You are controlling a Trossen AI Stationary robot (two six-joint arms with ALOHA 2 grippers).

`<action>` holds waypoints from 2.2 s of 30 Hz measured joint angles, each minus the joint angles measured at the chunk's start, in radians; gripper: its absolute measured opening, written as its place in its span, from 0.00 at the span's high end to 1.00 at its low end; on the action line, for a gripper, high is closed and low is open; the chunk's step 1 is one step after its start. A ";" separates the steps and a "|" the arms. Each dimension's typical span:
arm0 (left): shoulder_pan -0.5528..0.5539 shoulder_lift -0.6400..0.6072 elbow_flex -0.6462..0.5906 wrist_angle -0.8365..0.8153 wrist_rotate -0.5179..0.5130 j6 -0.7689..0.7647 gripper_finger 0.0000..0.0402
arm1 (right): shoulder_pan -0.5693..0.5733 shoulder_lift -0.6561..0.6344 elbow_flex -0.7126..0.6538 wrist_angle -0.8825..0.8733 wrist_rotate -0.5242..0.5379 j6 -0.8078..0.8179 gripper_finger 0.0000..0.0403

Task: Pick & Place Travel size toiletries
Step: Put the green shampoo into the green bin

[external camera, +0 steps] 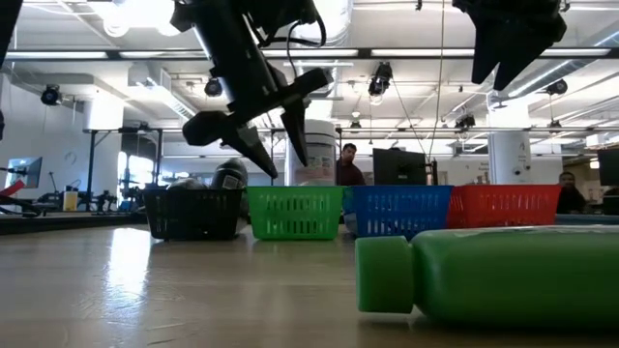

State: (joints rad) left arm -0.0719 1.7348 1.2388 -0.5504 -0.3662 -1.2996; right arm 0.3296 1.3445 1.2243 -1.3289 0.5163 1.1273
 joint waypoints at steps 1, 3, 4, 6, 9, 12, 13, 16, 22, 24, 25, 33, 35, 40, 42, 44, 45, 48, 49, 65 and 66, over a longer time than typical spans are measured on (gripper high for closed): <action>0.000 0.000 0.003 0.001 -0.002 0.016 0.47 | 0.000 0.000 0.000 0.001 -0.005 -0.008 0.10; 0.000 0.000 0.004 0.000 -0.003 0.039 0.44 | 0.003 0.000 0.000 0.002 -0.020 -0.022 0.10; 0.000 0.000 0.004 -0.001 -0.002 0.041 0.42 | 0.007 0.000 0.000 0.002 -0.022 -0.024 0.10; 0.000 0.000 0.004 -0.002 -0.001 0.043 0.41 | 0.017 0.000 0.000 0.014 -0.024 -0.036 0.10; -0.007 -0.003 0.013 0.018 0.048 0.211 0.40 | 0.051 0.000 0.000 0.082 -0.040 -0.088 0.10; -0.043 -0.005 0.041 0.053 0.194 0.564 0.41 | 0.100 0.000 -0.011 0.230 -0.101 -0.189 0.10; -0.063 -0.006 0.051 0.054 0.262 0.672 0.41 | 0.117 0.002 -0.022 0.295 -0.126 -0.224 0.10; -0.118 -0.006 0.063 0.052 0.417 0.926 0.42 | 0.170 0.032 -0.055 0.456 -0.182 -0.297 0.10; -0.194 -0.018 0.066 0.046 0.452 1.000 0.42 | 0.279 0.182 -0.074 0.618 -0.263 -0.351 0.10; -0.207 -0.021 0.066 0.045 0.451 0.973 0.42 | 0.315 0.253 -0.049 0.648 -0.281 -0.370 0.10; -0.213 -0.022 0.066 0.044 0.451 0.961 0.42 | 0.330 0.290 -0.030 0.660 -0.290 -0.372 0.10; -0.238 -0.025 0.066 0.012 0.459 1.013 0.42 | 0.380 0.544 0.180 0.656 -0.293 -0.371 0.10; -0.247 -0.035 0.066 -0.030 0.462 1.021 0.42 | 0.374 0.578 0.219 0.657 -0.291 -0.372 0.10; -0.273 -0.072 0.066 -0.089 0.461 1.070 0.42 | 0.367 0.668 0.283 0.659 -0.307 -0.367 0.10; -0.283 -0.087 0.066 -0.096 0.461 1.086 0.42 | 0.368 0.705 0.306 0.656 -0.316 -0.357 0.10; -0.289 -0.103 0.066 -0.096 0.461 1.094 0.42 | 0.368 0.742 0.331 0.655 -0.316 -0.351 0.10; -0.292 -0.111 0.066 -0.097 0.460 1.095 0.42 | 0.369 0.758 0.340 0.653 -0.315 -0.345 0.10; -0.296 -0.132 0.065 -0.106 0.459 1.096 0.42 | 0.368 0.805 0.363 0.654 -0.315 -0.318 0.10; -0.296 -0.137 0.065 -0.107 0.459 1.097 0.42 | 0.368 0.817 0.367 0.650 -0.315 -0.314 0.10; -0.319 -0.213 0.015 -0.236 0.441 1.139 0.42 | 0.292 0.831 0.370 0.628 -0.345 -0.296 0.55; -0.320 -0.238 -0.007 -0.236 0.423 1.134 0.42 | 0.287 0.822 0.369 0.617 -0.342 -0.296 0.59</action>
State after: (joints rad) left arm -0.3916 1.4964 1.2315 -0.7859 0.0564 -0.1657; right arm 0.6169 2.1662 1.5937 -0.7115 0.1743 0.8310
